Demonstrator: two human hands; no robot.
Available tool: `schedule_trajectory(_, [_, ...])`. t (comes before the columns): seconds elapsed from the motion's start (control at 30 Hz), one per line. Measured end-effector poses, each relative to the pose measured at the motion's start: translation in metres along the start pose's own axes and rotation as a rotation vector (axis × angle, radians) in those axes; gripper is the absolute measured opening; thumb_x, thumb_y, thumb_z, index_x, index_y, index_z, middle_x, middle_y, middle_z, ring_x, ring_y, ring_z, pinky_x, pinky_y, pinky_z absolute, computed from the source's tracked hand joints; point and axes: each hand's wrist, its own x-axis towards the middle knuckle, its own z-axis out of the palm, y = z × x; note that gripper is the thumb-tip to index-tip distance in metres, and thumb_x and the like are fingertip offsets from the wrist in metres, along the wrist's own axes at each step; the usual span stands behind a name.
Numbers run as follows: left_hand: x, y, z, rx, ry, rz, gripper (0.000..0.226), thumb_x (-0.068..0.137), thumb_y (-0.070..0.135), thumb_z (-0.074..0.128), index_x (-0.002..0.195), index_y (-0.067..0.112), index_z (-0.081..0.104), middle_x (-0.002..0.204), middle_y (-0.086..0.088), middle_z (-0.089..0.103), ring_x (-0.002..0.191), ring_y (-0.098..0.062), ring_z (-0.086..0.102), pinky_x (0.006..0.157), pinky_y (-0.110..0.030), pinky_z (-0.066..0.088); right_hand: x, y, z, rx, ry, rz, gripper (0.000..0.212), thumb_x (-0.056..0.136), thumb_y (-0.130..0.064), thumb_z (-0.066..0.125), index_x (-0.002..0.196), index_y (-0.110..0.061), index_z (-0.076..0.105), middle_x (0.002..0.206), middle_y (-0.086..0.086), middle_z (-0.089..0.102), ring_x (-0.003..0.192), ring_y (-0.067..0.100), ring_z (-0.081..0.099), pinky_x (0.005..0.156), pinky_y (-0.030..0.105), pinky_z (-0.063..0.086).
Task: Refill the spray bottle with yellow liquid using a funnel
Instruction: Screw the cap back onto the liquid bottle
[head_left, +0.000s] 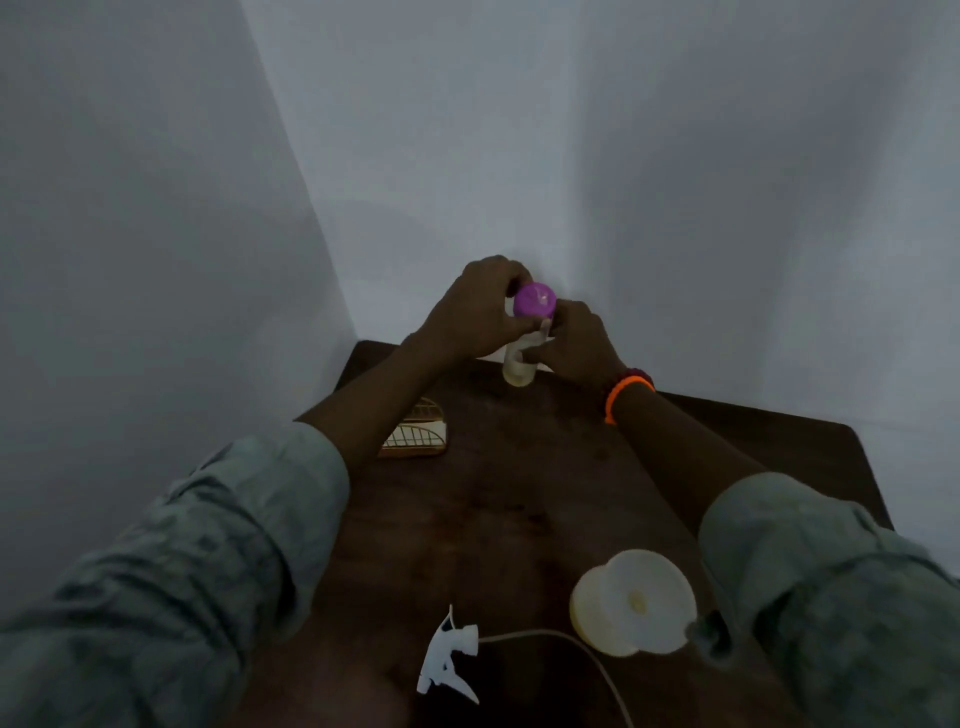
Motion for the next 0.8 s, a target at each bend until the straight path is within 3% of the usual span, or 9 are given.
schedule_trajectory(0.07, [0.009,-0.015,0.013,0.005,0.013,-0.032,0.046,0.073,0.034,0.085,0.105,0.006,0.067,0.099,-0.010,0.067,0.089,-0.020,0.061,0.078,-0.029,0.052,0.017,0.013,0.015,-0.015,0.015,0.034,0.059,0.062,-0.030,0.089,0.112,-0.008,0.068,0.104,0.013,0.070,0.093,0.027,0.068,0.082,0.041,0.058])
schedule_trajectory(0.17, [0.015,-0.038,0.032,0.009,0.021,-0.078,0.047,0.072,0.036,0.085,0.102,0.005,0.067,0.096,-0.011,0.067,0.088,-0.021,0.062,0.076,-0.030,0.052,0.029,0.022,0.031,-0.026,0.045,0.060,0.045,0.067,-0.024,0.087,0.103,-0.002,0.070,0.097,0.016,0.071,0.090,0.032,0.068,0.082,0.044,0.056])
schedule_trajectory(0.3, [0.019,-0.060,0.050,-0.005,0.041,-0.129,0.049,0.071,0.039,0.085,0.101,0.006,0.066,0.097,-0.009,0.066,0.087,-0.020,0.060,0.077,-0.030,0.053,0.039,0.027,0.043,-0.013,0.005,0.122,0.045,0.073,-0.013,0.085,0.111,0.001,0.065,0.105,0.012,0.065,0.093,0.023,0.060,0.081,0.033,0.050])
schedule_trajectory(0.47, [0.020,-0.074,0.062,-0.008,0.038,-0.158,0.050,0.070,0.040,0.085,0.101,0.006,0.065,0.098,-0.010,0.065,0.088,-0.020,0.058,0.077,-0.029,0.049,0.045,0.038,0.055,-0.065,0.019,0.122,0.043,0.081,-0.018,0.081,0.111,0.005,0.062,0.103,0.011,0.059,0.092,0.024,0.056,0.070,0.020,0.034])
schedule_trajectory(0.57, [0.019,-0.076,0.066,-0.005,0.051,-0.160,0.050,0.069,0.039,0.086,0.101,0.006,0.065,0.097,-0.010,0.065,0.086,-0.017,0.056,0.075,-0.026,0.047,0.045,0.038,0.058,-0.098,0.002,0.128,0.042,0.080,-0.021,0.081,0.108,0.005,0.064,0.107,0.018,0.064,0.097,0.031,0.061,0.071,0.022,0.034])
schedule_trajectory(0.7, [0.018,-0.075,0.068,-0.016,0.059,-0.165,0.056,0.070,0.039,0.086,0.109,0.006,0.064,0.104,-0.011,0.065,0.092,-0.018,0.059,0.078,-0.025,0.049,0.046,0.037,0.057,-0.126,-0.031,0.165,0.050,0.080,-0.025,0.082,0.117,0.004,0.062,0.117,0.019,0.063,0.108,0.032,0.061,0.075,0.023,0.036])
schedule_trajectory(0.8, [0.017,-0.075,0.065,-0.016,0.057,-0.160,0.065,0.070,0.040,0.085,0.120,0.006,0.062,0.115,-0.011,0.064,0.102,-0.022,0.062,0.086,-0.034,0.056,0.043,0.036,0.053,-0.139,-0.084,0.206,0.068,0.075,-0.025,0.086,0.129,0.002,0.055,0.128,0.017,0.057,0.116,0.030,0.057,0.079,0.023,0.038])
